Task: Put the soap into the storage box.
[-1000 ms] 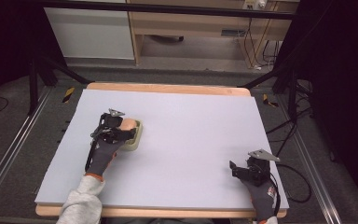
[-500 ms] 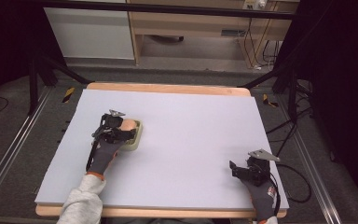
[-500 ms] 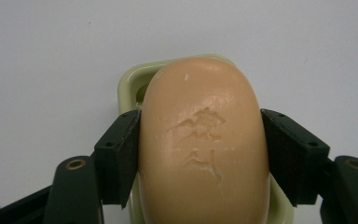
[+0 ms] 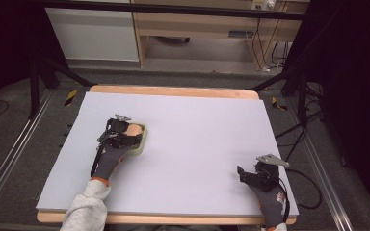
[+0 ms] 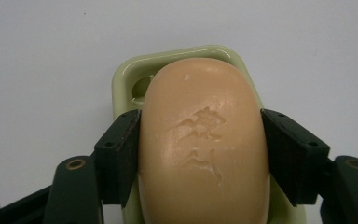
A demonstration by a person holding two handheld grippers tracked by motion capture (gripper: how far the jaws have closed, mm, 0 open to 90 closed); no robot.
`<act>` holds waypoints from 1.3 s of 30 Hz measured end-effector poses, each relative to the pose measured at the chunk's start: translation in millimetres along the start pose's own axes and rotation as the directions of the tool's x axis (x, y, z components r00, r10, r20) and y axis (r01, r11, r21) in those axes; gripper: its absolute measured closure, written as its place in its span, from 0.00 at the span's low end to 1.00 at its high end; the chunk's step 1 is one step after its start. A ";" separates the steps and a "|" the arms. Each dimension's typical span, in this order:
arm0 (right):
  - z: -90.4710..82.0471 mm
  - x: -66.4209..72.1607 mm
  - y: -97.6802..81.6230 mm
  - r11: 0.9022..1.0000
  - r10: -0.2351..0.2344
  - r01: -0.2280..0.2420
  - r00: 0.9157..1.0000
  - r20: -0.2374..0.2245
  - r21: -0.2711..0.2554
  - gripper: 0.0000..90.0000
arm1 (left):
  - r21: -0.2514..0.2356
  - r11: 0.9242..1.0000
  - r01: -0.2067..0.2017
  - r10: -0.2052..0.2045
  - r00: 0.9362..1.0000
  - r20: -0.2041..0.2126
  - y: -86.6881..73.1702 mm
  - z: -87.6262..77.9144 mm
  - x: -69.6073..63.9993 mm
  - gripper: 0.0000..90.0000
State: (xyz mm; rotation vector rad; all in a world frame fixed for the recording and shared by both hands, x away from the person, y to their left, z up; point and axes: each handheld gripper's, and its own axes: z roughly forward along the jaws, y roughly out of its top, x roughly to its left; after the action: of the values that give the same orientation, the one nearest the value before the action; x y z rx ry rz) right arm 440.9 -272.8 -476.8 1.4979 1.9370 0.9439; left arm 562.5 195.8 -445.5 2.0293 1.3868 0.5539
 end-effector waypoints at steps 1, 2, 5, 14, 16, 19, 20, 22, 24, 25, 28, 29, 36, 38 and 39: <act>0.1 0.1 0.0 1.000 0.001 -0.001 1.000 0.000 0.000 0.12 | 0.000 1.000 -0.001 0.001 1.000 0.000 -0.1 0.3 -0.1 0.35; 0.1 0.1 0.0 1.000 0.000 0.000 1.000 -0.001 0.000 0.13 | -0.001 1.000 0.000 0.000 1.000 -0.001 -0.3 0.8 -0.3 0.35; 0.0 0.1 0.0 1.000 0.000 0.000 1.000 -0.002 -0.001 0.12 | 0.001 1.000 0.003 -0.003 1.000 0.000 -0.6 2.1 -0.5 0.35; -0.2 0.1 0.0 1.000 -0.001 0.001 1.000 -0.002 -0.001 0.13 | -0.003 1.000 0.005 -0.005 1.000 0.004 -1.4 3.9 -0.1 0.35; -0.2 0.2 0.0 1.000 -0.001 0.001 1.000 -0.002 -0.002 0.12 | -0.003 1.000 0.004 -0.004 1.000 0.003 -1.5 3.9 -0.1 0.35; -0.2 0.0 -0.1 1.000 -0.005 0.005 1.000 -0.001 -0.003 0.12 | -0.003 1.000 0.000 0.000 1.000 0.001 -1.6 3.7 -0.5 0.34; -0.3 0.1 -0.1 1.000 -0.005 0.005 1.000 -0.001 -0.003 0.12 | -0.003 1.000 -0.002 0.002 1.000 0.000 -1.7 3.6 -0.6 0.34; -0.5 0.4 0.1 1.000 -0.003 0.003 1.000 0.000 -0.002 0.12 | -0.007 1.000 -0.005 0.005 1.000 -0.002 -1.8 2.8 -0.6 0.34; -0.4 -0.1 0.0 1.000 -0.007 0.007 1.000 -0.001 -0.003 0.12 | -0.020 1.000 -0.001 0.001 1.000 -0.005 -1.1 -0.5 0.2 0.33; -0.5 -0.1 0.0 1.000 -0.006 0.006 1.000 -0.001 -0.003 0.12 | -0.027 1.000 0.005 -0.005 1.000 0.001 -0.9 -2.4 1.2 0.33; -0.7 -0.4 0.0 1.000 -0.005 0.005 1.000 0.001 -0.004 0.12 | -0.039 0.999 0.011 -0.011 1.000 0.000 -0.7 -7.4 3.6 0.32; -0.8 -0.4 0.0 1.000 -0.006 0.006 1.000 0.002 -0.006 0.12 | -0.041 0.999 0.014 -0.014 1.000 0.001 -0.8 -9.0 3.8 0.32; -1.8 -1.8 -0.2 1.000 0.004 -0.004 1.000 0.009 -0.007 0.12 | -0.082 0.997 0.013 -0.012 1.000 0.006 -3.1 -27.4 4.5 0.31; -1.8 -2.5 -0.4 1.000 0.011 -0.011 1.000 0.009 -0.009 0.12 | -0.090 0.996 0.008 -0.007 1.000 0.007 -5.6 -32.4 3.9 0.31; -2.0 -3.4 -0.5 1.000 0.008 -0.007 1.000 0.013 -0.008 0.12 | -0.094 0.996 0.005 -0.005 1.000 0.006 -7.3 -34.8 3.5 0.31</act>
State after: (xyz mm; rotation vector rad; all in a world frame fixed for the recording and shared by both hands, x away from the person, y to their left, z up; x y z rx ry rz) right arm 440.0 -276.5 -476.0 1.5041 1.9172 0.9418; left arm 536.5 209.7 -425.2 1.9511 1.3372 0.5993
